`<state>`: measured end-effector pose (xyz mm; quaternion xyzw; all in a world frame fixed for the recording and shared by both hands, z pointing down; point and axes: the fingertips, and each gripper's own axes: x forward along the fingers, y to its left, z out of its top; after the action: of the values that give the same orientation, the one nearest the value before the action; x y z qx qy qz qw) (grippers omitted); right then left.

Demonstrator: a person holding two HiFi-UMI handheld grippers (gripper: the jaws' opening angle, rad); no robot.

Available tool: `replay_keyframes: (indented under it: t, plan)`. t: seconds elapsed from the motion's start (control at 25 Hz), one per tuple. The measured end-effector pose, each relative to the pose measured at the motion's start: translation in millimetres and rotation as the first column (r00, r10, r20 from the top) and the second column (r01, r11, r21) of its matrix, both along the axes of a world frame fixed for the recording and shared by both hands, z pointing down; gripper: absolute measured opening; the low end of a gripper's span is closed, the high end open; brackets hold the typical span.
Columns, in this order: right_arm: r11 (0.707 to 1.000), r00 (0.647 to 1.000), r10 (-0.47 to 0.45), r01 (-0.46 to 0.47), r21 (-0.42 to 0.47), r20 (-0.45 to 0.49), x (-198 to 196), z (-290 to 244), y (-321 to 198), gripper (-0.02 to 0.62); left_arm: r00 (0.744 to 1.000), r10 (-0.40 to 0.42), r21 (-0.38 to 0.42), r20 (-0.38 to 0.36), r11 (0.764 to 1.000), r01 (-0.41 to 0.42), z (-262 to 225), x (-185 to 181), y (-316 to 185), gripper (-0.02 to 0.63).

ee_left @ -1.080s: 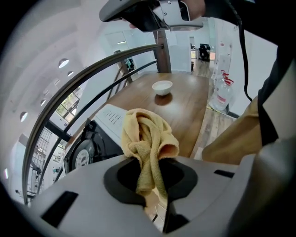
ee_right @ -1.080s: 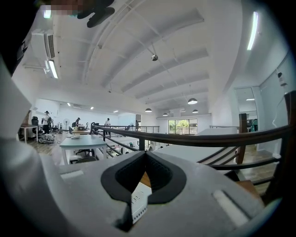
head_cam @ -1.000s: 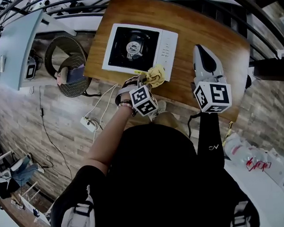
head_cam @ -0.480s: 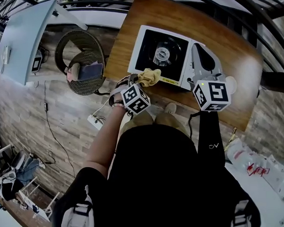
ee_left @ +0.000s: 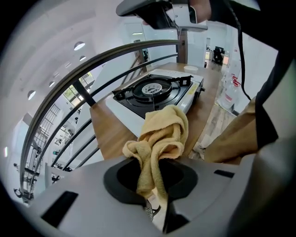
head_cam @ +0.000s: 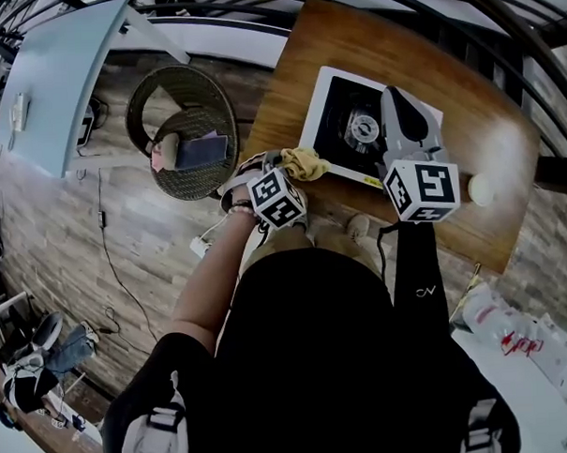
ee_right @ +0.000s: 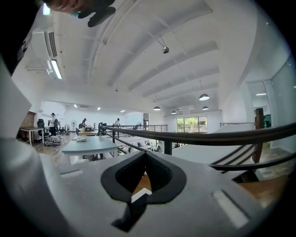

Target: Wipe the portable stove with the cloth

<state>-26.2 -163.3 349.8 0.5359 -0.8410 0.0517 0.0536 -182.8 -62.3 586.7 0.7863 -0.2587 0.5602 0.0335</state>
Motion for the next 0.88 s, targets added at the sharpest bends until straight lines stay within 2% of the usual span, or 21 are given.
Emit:
replay_keyframes:
  t: [0.16,0.32,0.52,0.64,0.88]
  plan:
    - [1.000,1.000,0.016,-0.017,-0.006,-0.010,-15.3,3.7,-7.8,0.002,0.999,0.018,0.020,-0.028,1.000,-0.017,-7.9,-6.5,-20.2,0.067]
    - [0.998,0.998,0.058,-0.058,0.002,-0.038,-11.2,-5.8,-4.3,0.002,0.999,0.032,0.040,-0.044,0.999,-0.030,-12.9,-8.2,-43.3,0.067]
    - [0.986,0.984,0.165,-0.166,-0.016,-0.065,25.3,-6.6,4.9,0.002,0.996,0.063,0.064,-0.069,0.996,-0.058,-16.3,8.8,-85.3,0.067]
    - [0.975,0.973,0.218,-0.220,-0.027,-0.074,45.8,-4.3,7.7,0.002,0.996,0.044,0.086,-0.073,0.996,-0.038,-17.4,15.1,-120.6,0.067]
    - [0.956,0.954,0.285,-0.291,-0.050,-0.090,75.0,1.2,17.9,0.002,0.998,0.040,0.156,-0.042,0.987,-0.033,-24.0,39.6,-192.9,0.067]
